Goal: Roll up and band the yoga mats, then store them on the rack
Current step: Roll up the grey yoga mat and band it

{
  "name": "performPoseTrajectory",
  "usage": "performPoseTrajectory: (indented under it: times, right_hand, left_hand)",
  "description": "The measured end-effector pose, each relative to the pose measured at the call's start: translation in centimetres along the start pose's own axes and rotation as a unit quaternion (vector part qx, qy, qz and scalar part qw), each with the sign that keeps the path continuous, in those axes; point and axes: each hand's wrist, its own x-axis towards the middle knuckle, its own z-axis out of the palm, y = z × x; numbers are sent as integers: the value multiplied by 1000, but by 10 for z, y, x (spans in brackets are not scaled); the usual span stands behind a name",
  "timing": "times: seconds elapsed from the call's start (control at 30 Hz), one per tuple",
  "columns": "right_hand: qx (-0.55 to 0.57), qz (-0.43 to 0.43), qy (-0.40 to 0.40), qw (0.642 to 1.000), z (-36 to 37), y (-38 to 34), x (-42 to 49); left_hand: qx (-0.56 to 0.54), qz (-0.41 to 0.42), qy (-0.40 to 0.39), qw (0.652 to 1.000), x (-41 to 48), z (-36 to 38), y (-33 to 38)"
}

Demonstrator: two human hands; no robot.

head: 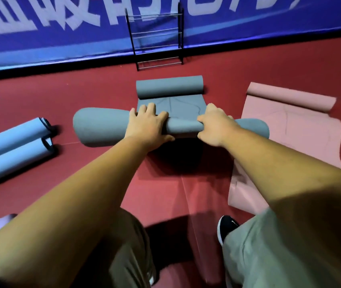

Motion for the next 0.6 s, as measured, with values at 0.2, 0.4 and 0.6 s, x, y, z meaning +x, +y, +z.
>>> performPoseTrajectory:
  times: [0.2, 0.4, 0.6]
  right_hand:
    - [-84, 29, 14, 996, 19, 3, -10]
    - [-4, -8, 14, 1000, 47, 0, -6]
    - [20, -42, -56, 997, 58, -7, 15]
  left_hand:
    - [-162, 11, -102, 982, -4, 6, -13]
    - [-204, 32, -106, 973, -3, 19, -19]
    - [-136, 31, -66, 988, -7, 34, -41]
